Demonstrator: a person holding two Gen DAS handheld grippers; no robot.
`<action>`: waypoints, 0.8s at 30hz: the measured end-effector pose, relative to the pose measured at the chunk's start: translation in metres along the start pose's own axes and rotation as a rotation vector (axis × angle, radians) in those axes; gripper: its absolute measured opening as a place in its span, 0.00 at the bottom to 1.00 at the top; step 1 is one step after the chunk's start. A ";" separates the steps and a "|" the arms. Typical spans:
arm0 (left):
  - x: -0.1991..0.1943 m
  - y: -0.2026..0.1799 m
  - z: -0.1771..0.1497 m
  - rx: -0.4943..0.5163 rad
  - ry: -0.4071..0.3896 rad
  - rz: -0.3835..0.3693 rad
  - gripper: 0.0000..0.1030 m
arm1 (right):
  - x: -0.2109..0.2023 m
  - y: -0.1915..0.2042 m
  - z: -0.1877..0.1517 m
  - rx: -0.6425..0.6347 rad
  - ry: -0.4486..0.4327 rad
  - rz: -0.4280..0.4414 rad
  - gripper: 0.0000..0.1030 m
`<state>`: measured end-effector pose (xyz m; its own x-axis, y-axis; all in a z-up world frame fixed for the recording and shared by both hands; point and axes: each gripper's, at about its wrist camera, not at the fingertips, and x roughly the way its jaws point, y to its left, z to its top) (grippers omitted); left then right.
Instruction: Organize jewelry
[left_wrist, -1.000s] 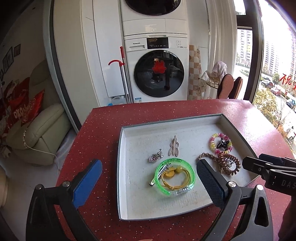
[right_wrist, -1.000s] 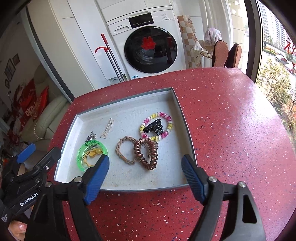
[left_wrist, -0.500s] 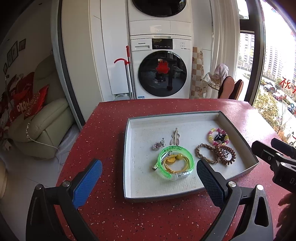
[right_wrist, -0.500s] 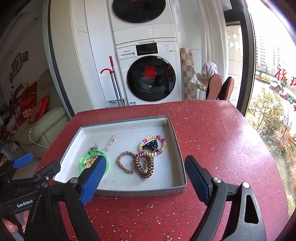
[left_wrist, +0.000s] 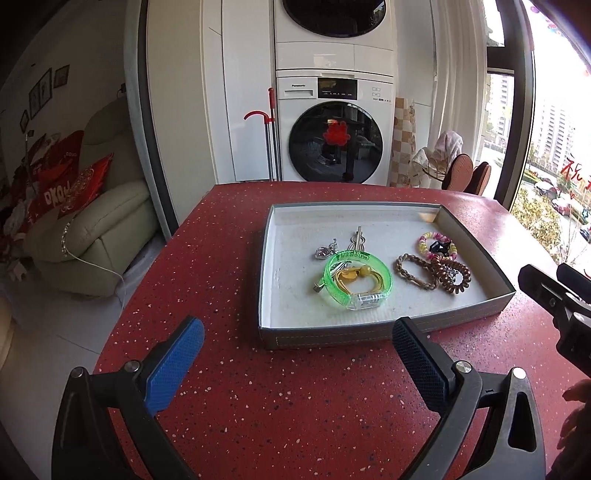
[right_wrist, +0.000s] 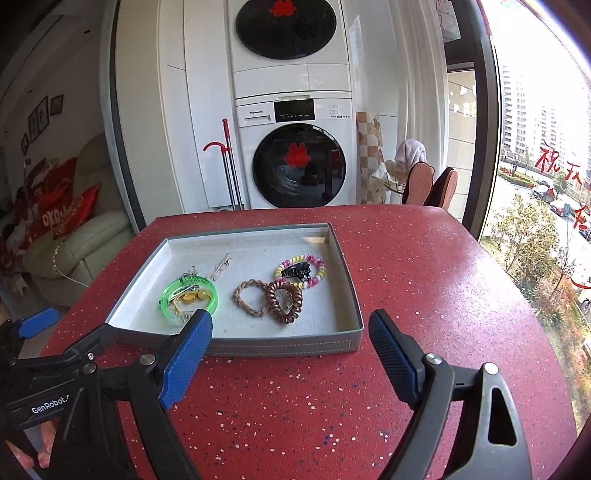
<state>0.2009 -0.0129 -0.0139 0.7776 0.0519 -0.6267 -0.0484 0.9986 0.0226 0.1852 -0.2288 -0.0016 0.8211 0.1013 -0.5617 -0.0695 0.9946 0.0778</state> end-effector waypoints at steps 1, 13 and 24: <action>-0.002 -0.001 -0.002 -0.001 -0.010 0.005 1.00 | 0.000 0.000 -0.002 -0.001 0.005 -0.002 0.86; -0.010 -0.012 -0.019 0.030 -0.039 0.013 1.00 | -0.006 0.008 -0.016 -0.040 0.006 -0.045 0.86; -0.009 -0.009 -0.018 0.012 -0.021 0.022 1.00 | -0.009 0.007 -0.017 -0.034 0.002 -0.050 0.86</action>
<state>0.1826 -0.0225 -0.0227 0.7896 0.0735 -0.6092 -0.0578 0.9973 0.0454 0.1676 -0.2224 -0.0096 0.8230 0.0511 -0.5658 -0.0470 0.9987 0.0217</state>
